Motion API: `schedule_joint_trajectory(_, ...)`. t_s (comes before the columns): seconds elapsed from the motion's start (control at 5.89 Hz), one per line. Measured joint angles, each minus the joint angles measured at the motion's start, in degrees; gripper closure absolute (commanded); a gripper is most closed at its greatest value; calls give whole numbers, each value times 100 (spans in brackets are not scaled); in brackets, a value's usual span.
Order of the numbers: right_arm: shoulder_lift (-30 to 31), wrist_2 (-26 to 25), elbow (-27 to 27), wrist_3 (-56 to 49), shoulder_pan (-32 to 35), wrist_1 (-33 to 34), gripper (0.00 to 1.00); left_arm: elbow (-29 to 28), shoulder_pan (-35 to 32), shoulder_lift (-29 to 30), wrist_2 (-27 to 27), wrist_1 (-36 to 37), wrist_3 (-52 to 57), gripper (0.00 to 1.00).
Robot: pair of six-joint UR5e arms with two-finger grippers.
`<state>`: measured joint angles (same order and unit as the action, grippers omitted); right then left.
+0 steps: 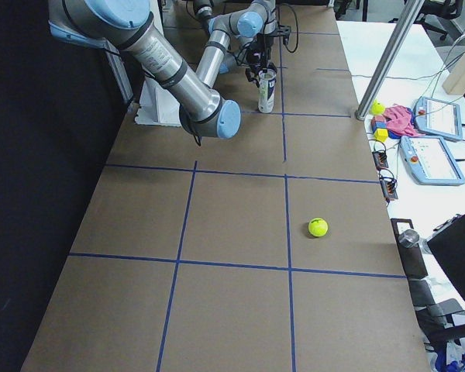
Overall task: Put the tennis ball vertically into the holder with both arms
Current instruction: 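Open the right gripper to drop the ball into the tube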
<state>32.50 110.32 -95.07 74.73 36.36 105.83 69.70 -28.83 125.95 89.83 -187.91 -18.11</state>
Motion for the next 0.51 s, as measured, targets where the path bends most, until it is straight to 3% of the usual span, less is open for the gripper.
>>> schedule_joint_trajectory(0.51, 68, 1, 0, -117, -4, -10, 0, 8, -3, 6, 0, 0, 0, 11)
